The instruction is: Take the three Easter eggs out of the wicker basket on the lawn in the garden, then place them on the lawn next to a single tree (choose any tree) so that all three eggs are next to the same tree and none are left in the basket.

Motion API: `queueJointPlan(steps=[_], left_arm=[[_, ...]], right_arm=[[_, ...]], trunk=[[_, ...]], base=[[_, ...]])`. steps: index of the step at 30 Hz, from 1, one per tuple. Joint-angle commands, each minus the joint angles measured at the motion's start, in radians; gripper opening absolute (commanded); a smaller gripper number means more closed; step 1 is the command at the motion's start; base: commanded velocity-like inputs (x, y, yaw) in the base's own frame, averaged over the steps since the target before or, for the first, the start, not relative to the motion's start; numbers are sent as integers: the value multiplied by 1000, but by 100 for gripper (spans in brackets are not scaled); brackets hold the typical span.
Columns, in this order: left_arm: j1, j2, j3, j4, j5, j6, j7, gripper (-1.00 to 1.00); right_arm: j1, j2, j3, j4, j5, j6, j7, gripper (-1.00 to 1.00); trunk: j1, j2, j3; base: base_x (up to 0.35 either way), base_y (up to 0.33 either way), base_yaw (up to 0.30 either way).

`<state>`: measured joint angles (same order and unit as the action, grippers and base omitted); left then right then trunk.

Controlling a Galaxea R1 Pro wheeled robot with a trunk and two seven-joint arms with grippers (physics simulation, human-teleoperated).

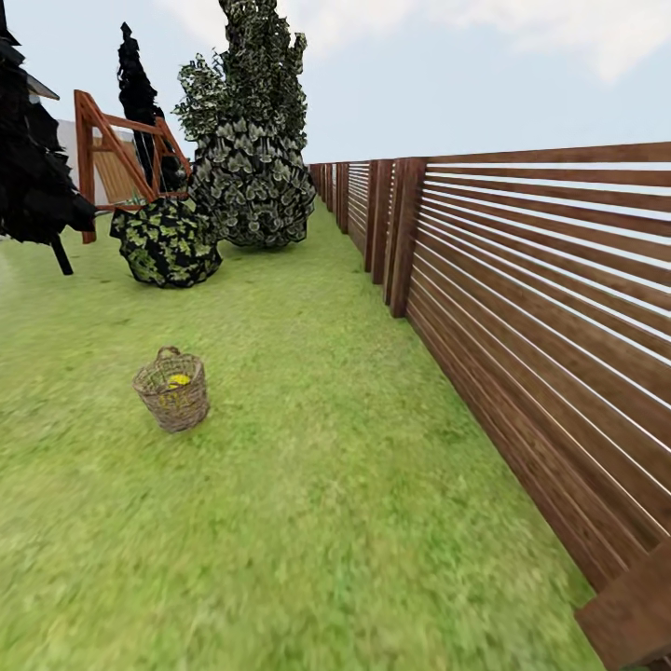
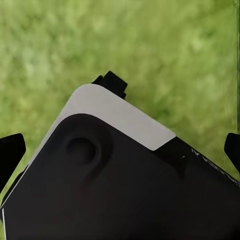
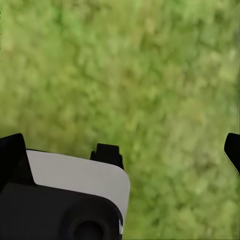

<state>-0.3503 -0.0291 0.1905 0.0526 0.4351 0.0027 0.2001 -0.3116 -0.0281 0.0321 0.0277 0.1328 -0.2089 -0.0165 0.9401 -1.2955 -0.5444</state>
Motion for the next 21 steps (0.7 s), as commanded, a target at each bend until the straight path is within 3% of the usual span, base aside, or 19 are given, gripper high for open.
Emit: queueJointPlan(steps=[1,21], left_arm=[[-1,0,8,1,-6,0,3,100],[-1,0,8,1,-6,0,4,100]], right_arm=[[-1,0,3,3,6,-5,-2,100],[-1,-1,3,3,5,-5,-2,100]], trunk=[[1,0,-1],[1,0,-1]], base=[[322,0,0],[322,0,0]])
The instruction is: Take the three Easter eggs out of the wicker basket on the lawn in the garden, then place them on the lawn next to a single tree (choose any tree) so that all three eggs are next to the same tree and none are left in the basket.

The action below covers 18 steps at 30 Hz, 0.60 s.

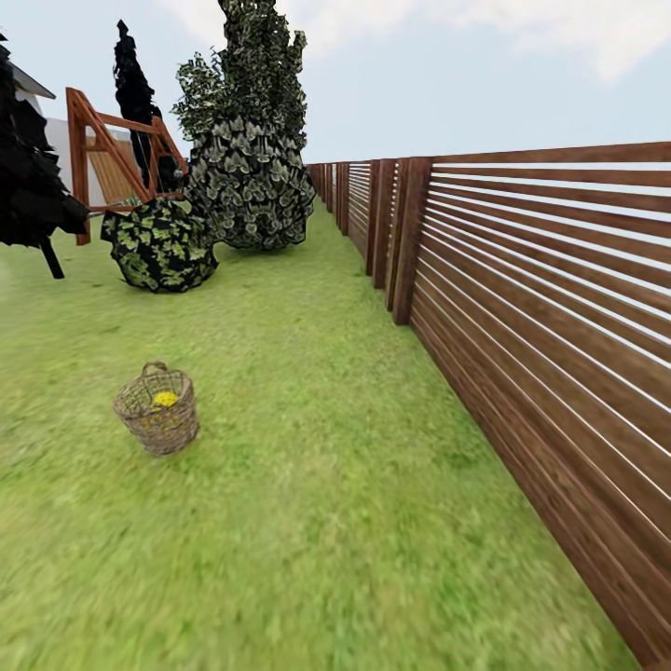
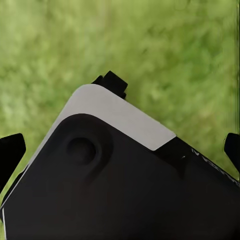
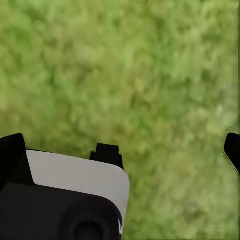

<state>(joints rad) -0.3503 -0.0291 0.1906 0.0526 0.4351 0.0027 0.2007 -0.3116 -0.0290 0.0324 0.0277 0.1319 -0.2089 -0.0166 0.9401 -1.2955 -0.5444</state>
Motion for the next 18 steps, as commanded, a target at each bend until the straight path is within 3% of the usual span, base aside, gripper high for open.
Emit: queueJointPlan(steps=[1,18], left_arm=[[-1,0,8,1,-6,0,3,100],[-1,0,8,1,-6,0,3,100]], right_arm=[[-1,0,3,3,6,-5,-2,100],[0,0,3,3,8,-6,-2,100]], trunk=[[1,0,-1],[1,0,-1]], base=[[322,0,0],[322,0,0]])
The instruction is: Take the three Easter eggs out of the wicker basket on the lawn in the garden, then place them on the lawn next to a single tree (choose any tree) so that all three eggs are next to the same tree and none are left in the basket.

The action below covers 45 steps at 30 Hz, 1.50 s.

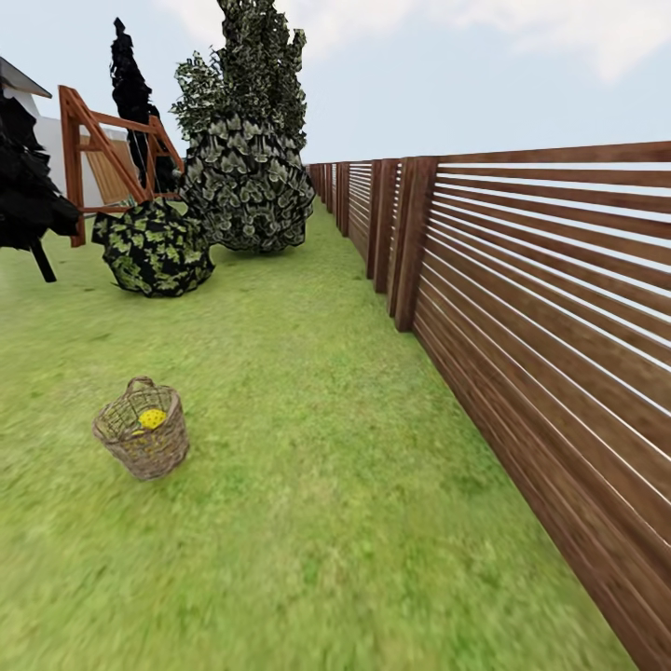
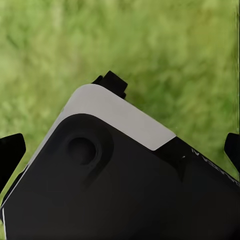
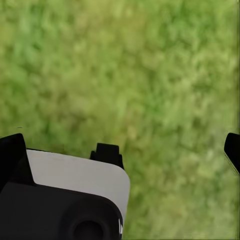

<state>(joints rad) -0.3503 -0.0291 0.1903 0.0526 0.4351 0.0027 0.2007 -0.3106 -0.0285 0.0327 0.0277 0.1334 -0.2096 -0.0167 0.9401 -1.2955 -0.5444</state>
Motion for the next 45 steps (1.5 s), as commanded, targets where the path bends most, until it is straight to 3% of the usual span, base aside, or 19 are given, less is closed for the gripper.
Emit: queueJointPlan(steps=[1,13,30,45], left_arm=[[-1,0,8,1,-6,0,3,100],[-1,0,8,1,-6,0,3,100],[-1,0,8,1,-6,0,3,100],[-1,0,8,1,-7,0,3,100]], right_arm=[[-1,0,3,3,6,-5,-2,100],[-1,0,3,3,6,-6,-2,100],[-1,1,3,3,6,-6,-2,100],[-1,-1,3,3,5,-5,-2,100]], trunk=[[1,0,-1],[1,0,-1],[1,0,-1],[1,0,-1]], base=[[322,0,0],[322,0,28],[322,-2,264],[322,-89,13]])
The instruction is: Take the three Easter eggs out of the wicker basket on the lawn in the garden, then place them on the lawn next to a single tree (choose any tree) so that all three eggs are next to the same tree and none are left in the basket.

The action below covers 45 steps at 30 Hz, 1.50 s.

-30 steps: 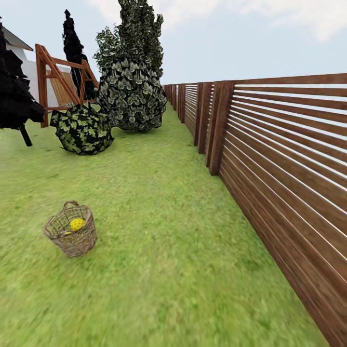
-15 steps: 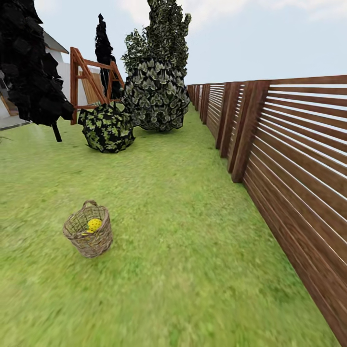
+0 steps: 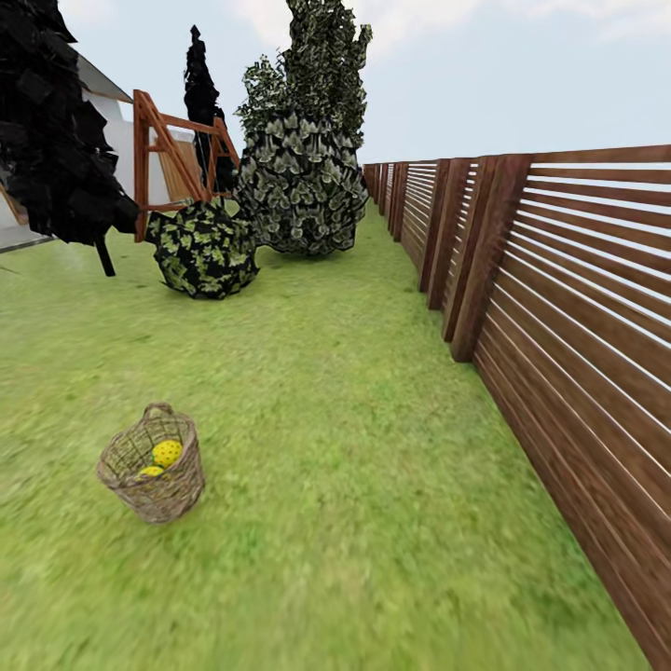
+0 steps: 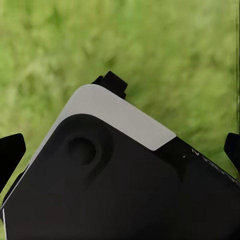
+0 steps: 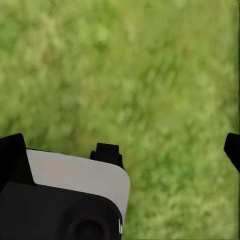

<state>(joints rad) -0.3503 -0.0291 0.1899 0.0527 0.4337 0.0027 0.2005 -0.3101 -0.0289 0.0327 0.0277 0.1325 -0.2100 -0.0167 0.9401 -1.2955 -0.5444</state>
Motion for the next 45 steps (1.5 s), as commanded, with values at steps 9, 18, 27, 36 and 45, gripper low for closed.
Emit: queueJointPlan(steps=[9,18,27,36,45], left_arm=[[-1,-1,8,1,-6,0,4,100],[-1,0,8,1,-6,-1,4,100],[-1,-1,8,1,-6,-1,4,100],[-1,-1,8,1,-6,-1,4,100],[-1,-2,8,1,-6,-1,4,100]], right_arm=[[-1,0,3,3,6,-6,-2,100],[0,1,3,3,6,-6,-2,100],[0,1,3,3,6,-6,-2,100],[0,0,3,3,6,-6,-2,100],[0,0,3,3,6,-5,-2,100]], trunk=[[1,0,-1],[1,0,-1],[1,0,-1],[1,0,-1],[1,0,-1]], base=[[322,-110,0],[316,-157,76],[277,-219,280],[253,-239,209],[249,-244,9]])
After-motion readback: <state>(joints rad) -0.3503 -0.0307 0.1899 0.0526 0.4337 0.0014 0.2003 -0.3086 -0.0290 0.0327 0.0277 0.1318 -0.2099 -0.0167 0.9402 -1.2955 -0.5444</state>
